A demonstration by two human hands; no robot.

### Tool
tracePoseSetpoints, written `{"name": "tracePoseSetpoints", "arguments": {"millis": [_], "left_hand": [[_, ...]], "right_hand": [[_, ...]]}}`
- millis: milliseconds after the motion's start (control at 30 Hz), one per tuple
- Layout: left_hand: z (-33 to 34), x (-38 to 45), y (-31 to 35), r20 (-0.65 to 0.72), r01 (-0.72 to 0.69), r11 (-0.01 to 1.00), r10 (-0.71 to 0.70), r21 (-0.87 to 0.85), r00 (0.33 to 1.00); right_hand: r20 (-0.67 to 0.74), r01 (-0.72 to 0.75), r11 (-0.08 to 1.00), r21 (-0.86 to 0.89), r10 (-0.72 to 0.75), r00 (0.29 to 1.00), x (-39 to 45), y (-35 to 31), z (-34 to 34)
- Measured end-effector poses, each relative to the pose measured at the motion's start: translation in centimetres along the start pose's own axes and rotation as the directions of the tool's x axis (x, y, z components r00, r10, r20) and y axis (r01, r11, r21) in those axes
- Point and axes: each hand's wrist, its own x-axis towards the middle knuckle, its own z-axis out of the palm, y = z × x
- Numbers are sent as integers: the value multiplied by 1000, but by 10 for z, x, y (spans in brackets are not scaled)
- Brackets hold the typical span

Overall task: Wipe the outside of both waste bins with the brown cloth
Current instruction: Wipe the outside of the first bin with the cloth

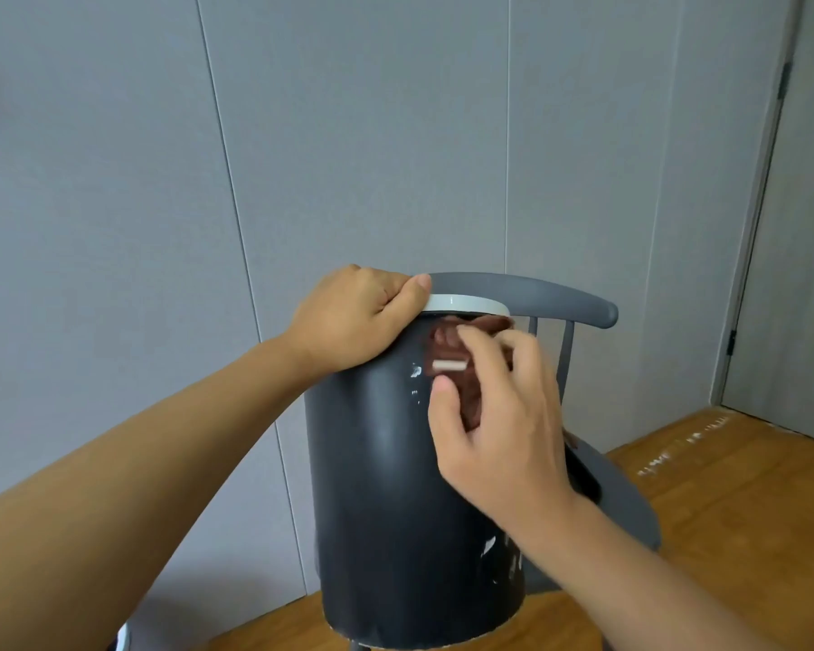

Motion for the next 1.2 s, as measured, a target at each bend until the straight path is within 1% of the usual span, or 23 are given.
{"name": "tracePoseSetpoints", "arguments": {"millis": [100,167,200,267,333,400,433,500,567,600,667,767,800,833,867,900,967,1033,1067,1100,1200], "left_hand": [[0,-1,-2,-6,-12,1000,12,-8,1000],[0,-1,-1,-2,-16,1000,16,-14,1000],[0,-1,-2,-1,-11,1000,11,-17,1000],[1,0,-2,-5,5,1000,-5,-27,1000],[2,2,-1,-2,7,1000,-7,-19,1000],[4,2,0,1,0,1000,0,14,1000],[4,3,0,-1,-4,1000,4,23,1000],[4,3,0,-5,-13,1000,14,28,1000],[3,2,0,-5,-28,999,28,20,1000],[3,1,1,-3,-33,999,33,15,999],[3,1,2,-6,-32,999,32,20,999],[4,1,4,-16,-34,999,34,31,999],[5,1,6,-15,-36,998,37,41,999],[5,2,7,-12,-35,998,36,56,999],[5,2,9,-7,-31,997,32,71,999],[5,3,11,-3,-27,996,27,84,1000],[5,4,14,3,-33,995,33,97,999],[4,4,14,3,-52,995,52,88,999],[4,3,14,2,-53,995,53,82,999],[4,2,14,3,-48,996,48,81,999],[3,1,16,-3,-37,996,38,80,999]], "right_hand": [[9,164,986,-37,-164,986,-10,6,-4],[-8,203,979,-16,-203,979,-2,12,-6],[-23,176,984,3,-176,984,5,14,-7],[-53,43,999,26,-41,998,18,17,-7],[-86,-83,996,22,84,993,23,18,-5],[-122,-123,992,39,127,984,20,13,-1],[-128,-110,993,50,116,985,17,8,0],[-102,-2,1000,29,5,995,11,1,0],[-25,124,992,-14,-124,992,11,-1,-3],[8,134,991,-19,-134,991,15,1,-6],[11,53,998,-20,-53,999,24,6,-11],[-29,-152,987,-50,150,988,37,20,-15],[-33,-197,979,-56,196,980,38,22,-15],[-46,-210,976,-59,208,977,37,21,-15],[-63,-180,982,-62,177,982,35,18,-15],[-64,-116,992,-58,112,992,31,13,-14],[14,56,998,-23,-56,998,21,3,-13],[85,187,982,-23,-184,979,17,0,-15],[90,198,979,-36,-194,977,19,2,-17],[71,173,984,-47,-170,983,23,7,-18],[-27,7,999,-44,-8,1000,37,20,-19]]}}
